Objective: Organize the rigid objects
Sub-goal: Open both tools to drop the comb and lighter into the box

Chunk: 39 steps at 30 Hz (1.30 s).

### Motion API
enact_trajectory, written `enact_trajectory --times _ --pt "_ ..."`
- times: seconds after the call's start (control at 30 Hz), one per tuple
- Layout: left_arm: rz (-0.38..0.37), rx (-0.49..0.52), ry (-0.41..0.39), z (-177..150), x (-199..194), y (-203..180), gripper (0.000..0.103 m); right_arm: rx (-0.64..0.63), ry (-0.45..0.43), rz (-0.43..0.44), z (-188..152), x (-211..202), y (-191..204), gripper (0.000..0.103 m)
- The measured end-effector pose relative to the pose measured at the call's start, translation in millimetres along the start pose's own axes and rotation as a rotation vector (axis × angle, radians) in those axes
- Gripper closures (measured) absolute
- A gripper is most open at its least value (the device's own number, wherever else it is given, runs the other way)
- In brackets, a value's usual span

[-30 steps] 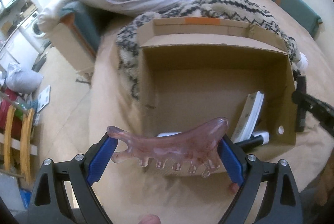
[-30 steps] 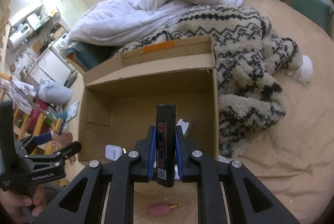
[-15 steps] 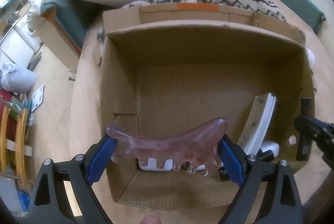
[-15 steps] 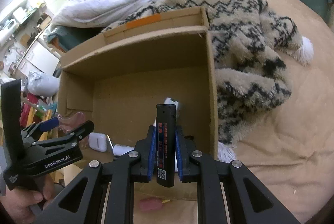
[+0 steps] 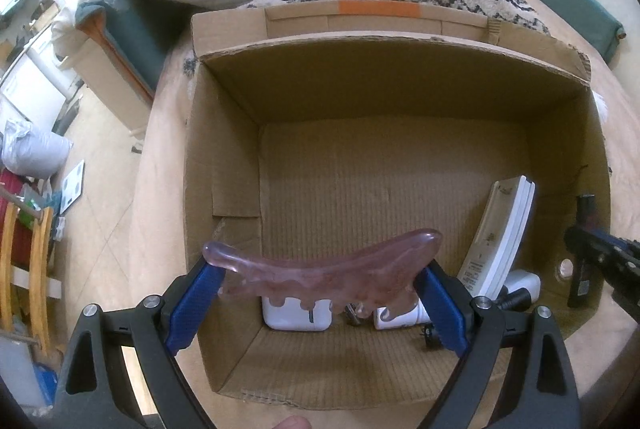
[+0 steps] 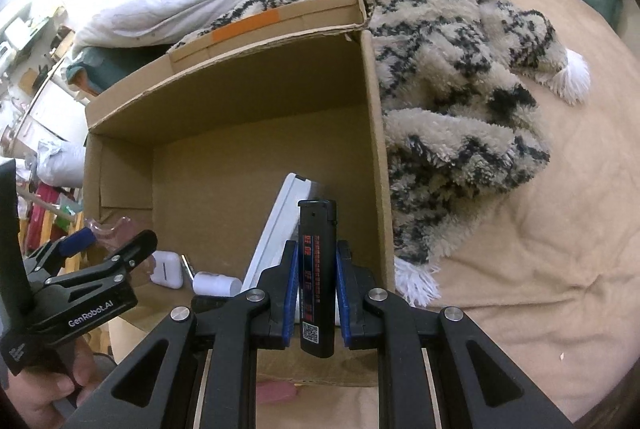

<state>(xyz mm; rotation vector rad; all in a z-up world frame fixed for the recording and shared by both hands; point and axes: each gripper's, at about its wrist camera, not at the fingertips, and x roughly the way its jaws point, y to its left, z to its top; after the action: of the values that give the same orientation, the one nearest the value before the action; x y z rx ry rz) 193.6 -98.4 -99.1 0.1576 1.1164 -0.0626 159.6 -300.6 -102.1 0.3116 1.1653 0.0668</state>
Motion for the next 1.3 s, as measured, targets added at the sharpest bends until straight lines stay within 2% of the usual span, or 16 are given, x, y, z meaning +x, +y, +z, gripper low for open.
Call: enact_trajectory --times 0.43,0.5,0.57,0.6,0.63,0.67,0.7,0.73,0.77,0.87,1.17,1.3 --pt "-0.025 -0.009 0.006 -0.4 -0.5 1.0 0.010 0.012 0.008 0.018 0.3 0.4 -0.8 0.085" --pt "-0.049 -0.015 0.012 -1.0 -0.6 0.6 0.002 0.023 0.011 0.042 0.4 0.5 -1.6 0.085" --pt "-0.059 -0.031 0.004 -1.3 -2.8 2.0 0.000 0.028 0.008 0.049 1.2 -0.1 -1.3 0.085" --pt "-0.055 -0.036 -0.001 -1.0 -3.8 2.9 0.000 0.034 0.009 0.054 1.9 -0.3 -1.2 0.083" --pt "-0.051 -0.044 -0.008 -0.5 -4.8 4.3 0.000 0.040 0.007 0.065 2.2 -0.8 -1.1 0.074" --pt "-0.056 -0.054 -0.013 0.1 -5.8 6.2 0.000 0.049 0.003 0.084 2.8 -1.9 -1.5 0.058" --pt "-0.065 -0.060 -0.010 0.7 -5.8 7.4 0.000 0.056 -0.001 0.124 3.3 -2.9 -1.3 0.050" --pt "-0.070 -0.065 -0.009 1.1 -5.9 8.1 0.000 0.061 -0.003 0.148 3.8 -4.1 0.0 0.038" --pt "-0.071 -0.068 -0.009 1.4 -6.0 8.6 0.000 0.055 -0.007 0.156 4.0 -5.5 2.6 0.032" --pt "-0.070 -0.068 -0.007 1.9 -6.2 8.6 0.000 0.013 -0.032 0.137 3.9 -9.5 11.3 0.025" --pt "-0.093 -0.080 -0.030 3.2 -12.1 10.9 0.000 0.051 -0.035 0.152 7.2 -9.3 8.1 0.024" --pt "-0.096 -0.083 0.000 2.2 -6.3 11.0 0.000 0.052 -0.036 0.148 5.0 -12.6 3.9 0.024"
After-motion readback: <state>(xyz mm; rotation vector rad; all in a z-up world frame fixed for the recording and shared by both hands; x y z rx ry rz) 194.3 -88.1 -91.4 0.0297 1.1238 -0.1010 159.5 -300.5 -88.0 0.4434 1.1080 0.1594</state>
